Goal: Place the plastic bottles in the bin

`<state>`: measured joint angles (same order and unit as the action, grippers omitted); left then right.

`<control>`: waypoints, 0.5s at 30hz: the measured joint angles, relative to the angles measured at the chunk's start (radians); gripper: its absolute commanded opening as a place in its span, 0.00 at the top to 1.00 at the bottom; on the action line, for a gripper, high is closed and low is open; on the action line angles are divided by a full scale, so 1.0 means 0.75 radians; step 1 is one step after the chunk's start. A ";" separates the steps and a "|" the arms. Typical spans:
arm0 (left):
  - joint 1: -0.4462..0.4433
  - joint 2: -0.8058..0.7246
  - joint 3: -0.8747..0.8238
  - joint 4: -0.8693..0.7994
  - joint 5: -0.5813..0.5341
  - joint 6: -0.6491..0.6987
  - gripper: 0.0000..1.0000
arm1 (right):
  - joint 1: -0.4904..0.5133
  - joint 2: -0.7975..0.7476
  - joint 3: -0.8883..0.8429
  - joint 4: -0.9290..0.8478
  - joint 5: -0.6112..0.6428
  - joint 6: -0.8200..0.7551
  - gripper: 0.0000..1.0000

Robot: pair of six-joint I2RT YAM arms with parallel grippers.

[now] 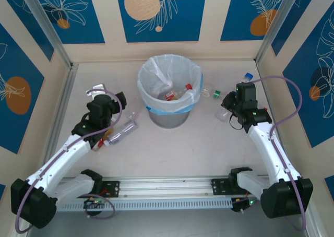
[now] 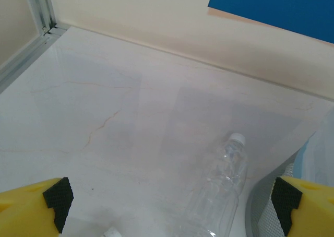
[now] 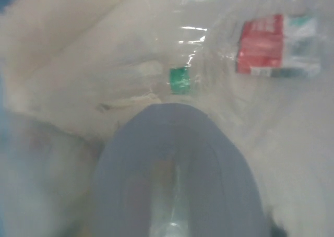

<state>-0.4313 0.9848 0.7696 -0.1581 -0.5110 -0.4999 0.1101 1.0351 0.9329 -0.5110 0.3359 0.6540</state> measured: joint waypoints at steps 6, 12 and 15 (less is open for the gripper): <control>0.005 0.025 0.028 0.000 0.018 -0.022 0.01 | 0.019 -0.046 -0.041 0.095 -0.042 -0.068 1.00; 0.008 0.045 0.045 -0.002 0.032 -0.030 0.01 | 0.046 -0.105 -0.049 0.174 -0.165 -0.133 1.00; 0.008 0.045 0.055 -0.009 0.039 -0.032 0.01 | 0.064 -0.142 -0.041 0.224 -0.257 -0.172 1.00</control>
<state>-0.4252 1.0187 0.8112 -0.1650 -0.4820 -0.5236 0.1577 0.9283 0.9020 -0.3428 0.1432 0.5247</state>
